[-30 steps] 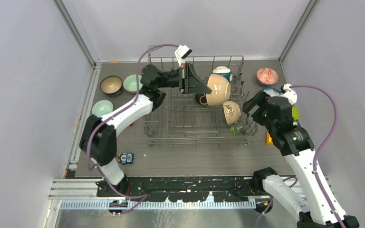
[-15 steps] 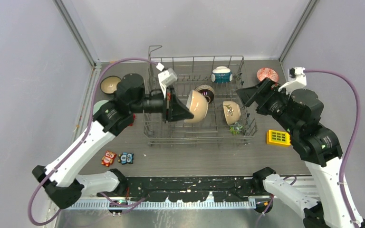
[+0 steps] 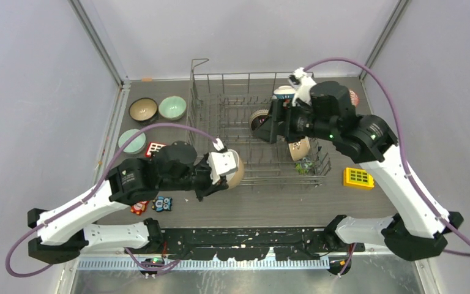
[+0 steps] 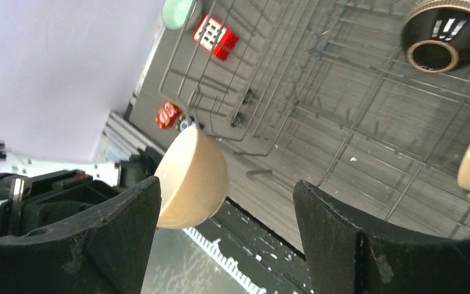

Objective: Unload the bowls from the dish rack
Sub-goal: Place the bowl at the center of the board.

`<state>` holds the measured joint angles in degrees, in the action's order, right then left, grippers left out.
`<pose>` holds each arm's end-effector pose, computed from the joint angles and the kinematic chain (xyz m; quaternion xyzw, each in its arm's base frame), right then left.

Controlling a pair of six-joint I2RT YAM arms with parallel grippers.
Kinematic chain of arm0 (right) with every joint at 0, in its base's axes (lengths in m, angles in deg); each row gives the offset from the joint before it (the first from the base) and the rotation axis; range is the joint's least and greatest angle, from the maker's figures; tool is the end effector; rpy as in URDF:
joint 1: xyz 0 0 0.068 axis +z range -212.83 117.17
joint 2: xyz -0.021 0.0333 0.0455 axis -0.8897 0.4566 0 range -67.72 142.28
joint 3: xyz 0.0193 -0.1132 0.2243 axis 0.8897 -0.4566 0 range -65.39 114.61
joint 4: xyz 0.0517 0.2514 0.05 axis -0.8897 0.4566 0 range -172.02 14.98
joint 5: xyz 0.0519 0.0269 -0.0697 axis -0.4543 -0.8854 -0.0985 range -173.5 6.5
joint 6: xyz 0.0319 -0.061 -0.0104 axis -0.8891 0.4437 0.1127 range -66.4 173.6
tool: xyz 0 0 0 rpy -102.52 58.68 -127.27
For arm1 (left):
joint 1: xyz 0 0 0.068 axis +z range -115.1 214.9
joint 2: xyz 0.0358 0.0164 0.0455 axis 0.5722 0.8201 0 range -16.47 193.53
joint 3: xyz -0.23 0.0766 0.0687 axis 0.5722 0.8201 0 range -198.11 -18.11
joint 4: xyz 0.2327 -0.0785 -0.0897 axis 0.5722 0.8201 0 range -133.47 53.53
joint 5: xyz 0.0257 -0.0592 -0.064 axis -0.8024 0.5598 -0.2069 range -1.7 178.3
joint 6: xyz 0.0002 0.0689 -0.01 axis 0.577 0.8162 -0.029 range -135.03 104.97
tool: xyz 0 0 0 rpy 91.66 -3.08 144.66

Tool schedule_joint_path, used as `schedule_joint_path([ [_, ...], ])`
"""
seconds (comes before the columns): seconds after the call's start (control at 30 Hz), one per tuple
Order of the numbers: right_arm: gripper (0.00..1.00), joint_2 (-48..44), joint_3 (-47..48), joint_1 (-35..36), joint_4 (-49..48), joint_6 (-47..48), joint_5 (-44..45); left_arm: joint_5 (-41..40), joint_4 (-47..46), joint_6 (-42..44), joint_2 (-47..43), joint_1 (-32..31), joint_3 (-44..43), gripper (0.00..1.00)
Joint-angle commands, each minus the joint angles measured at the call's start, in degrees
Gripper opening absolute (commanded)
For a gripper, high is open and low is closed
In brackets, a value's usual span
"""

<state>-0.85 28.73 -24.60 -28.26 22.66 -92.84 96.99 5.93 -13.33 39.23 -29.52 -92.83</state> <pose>0.1761 0.1504 0.4440 -0.0967 0.8432 0.3546 0.3924 0.0820 -0.1909 0.3845 0.5035 0.7046 -0.3141 0.3890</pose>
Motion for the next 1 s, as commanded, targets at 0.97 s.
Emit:
schedule_joint_path([
  [0.97,0.83,3.1,-5.1,10.4,12.4,4.0,1.7,-32.9,2.3,11.0,3.5,-27.3,4.3,0.0],
])
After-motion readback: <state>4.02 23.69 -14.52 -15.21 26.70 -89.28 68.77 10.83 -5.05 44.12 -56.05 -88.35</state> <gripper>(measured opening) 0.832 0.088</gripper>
